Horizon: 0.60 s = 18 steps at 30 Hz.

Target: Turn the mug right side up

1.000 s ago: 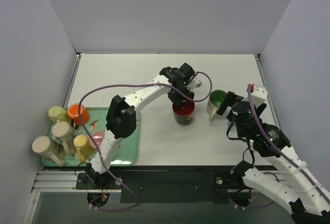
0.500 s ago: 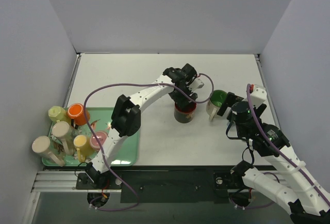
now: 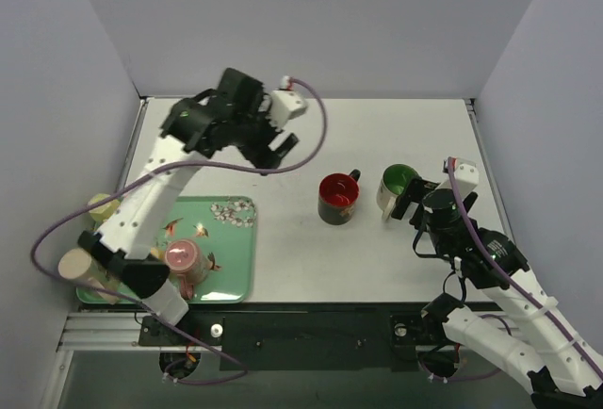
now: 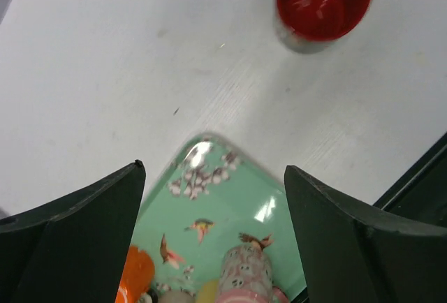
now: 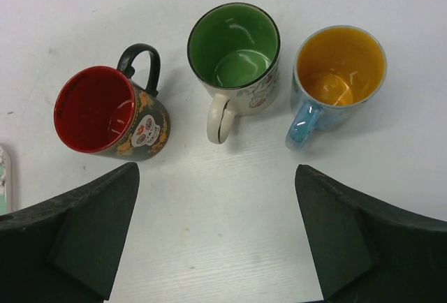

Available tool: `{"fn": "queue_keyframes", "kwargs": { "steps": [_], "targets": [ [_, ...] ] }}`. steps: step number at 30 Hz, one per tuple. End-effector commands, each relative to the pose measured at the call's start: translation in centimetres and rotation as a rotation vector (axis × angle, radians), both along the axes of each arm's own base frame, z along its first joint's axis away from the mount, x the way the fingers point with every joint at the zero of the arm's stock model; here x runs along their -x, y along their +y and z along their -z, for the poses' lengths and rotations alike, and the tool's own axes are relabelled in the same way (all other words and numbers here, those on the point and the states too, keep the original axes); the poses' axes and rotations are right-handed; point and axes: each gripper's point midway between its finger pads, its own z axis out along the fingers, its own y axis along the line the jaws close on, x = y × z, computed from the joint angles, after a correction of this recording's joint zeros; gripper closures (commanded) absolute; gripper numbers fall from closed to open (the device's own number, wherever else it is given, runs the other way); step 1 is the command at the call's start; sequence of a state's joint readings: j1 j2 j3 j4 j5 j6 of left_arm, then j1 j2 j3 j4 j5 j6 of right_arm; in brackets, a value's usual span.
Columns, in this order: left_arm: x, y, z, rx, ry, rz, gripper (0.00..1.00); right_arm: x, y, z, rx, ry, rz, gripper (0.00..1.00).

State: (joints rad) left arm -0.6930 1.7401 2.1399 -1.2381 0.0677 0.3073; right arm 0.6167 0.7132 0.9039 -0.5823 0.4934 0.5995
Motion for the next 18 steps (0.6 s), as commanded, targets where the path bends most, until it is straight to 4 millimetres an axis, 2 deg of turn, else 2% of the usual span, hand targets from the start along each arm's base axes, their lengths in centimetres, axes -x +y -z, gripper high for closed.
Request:
{"fn": "queue_keyframes", "kwargs": {
  "steps": [1, 2, 3, 4, 5, 6, 8, 11, 15, 16, 18],
  "targets": [
    [2.2, 13.5, 4.3, -0.134, 0.172, -0.258, 0.08, 0.1, 0.9, 0.4, -0.008, 0.002, -0.053, 0.12],
    [2.9, 15.6, 4.6, -0.133, 0.145, -0.306, 0.08, 0.2, 1.1, 0.6, -0.005, 0.008, -0.066, 0.12],
    [3.2, 19.0, 6.2, -0.169, 0.165, -0.394, 0.09, 0.2, 1.3, 0.8, -0.004, 0.011, -0.070, 0.12],
    [3.7, 20.2, 5.5, -0.154, 0.114, -0.425, 0.10, 0.2, 1.4, 1.0, 0.006, 0.020, -0.077, 0.12],
    [4.7, 22.5, 5.5, -0.147, 0.097, -0.490, 0.10, 0.2, 1.6, 1.3, 0.012, 0.028, -0.088, 0.12],
    [5.5, 23.3, 5.7, -0.141, 0.097, -0.507, 0.11, 0.2, 1.6, 1.4, 0.018, 0.034, -0.091, 0.12],
    [7.4, 26.6, 5.9, -0.122, 0.088, -0.622, 0.13, 0.2, 2.0, 2.0, 0.028, 0.047, -0.108, 0.12],
    [10.7, 29.3, 6.9, -0.125, 0.068, -0.731, 0.15, 0.0, 3.2, 2.6, 0.025, 0.062, -0.164, 0.12],
    [14.5, 31.9, 9.7, -0.127, 0.127, -0.860, 0.30, -0.5, 4.3, 2.8, 0.043, 0.078, -0.225, 0.12],
    [15.2, 32.9, 10.2, -0.125, 0.138, -0.912, 0.39, -0.5, 4.5, 2.8, 0.059, 0.082, -0.244, 0.12],
    [16.3, 34.3, 11.4, -0.121, 0.149, -0.977, 0.42, -0.7, 5.0, 2.6, 0.076, 0.092, -0.280, 0.12]
  ]
}}
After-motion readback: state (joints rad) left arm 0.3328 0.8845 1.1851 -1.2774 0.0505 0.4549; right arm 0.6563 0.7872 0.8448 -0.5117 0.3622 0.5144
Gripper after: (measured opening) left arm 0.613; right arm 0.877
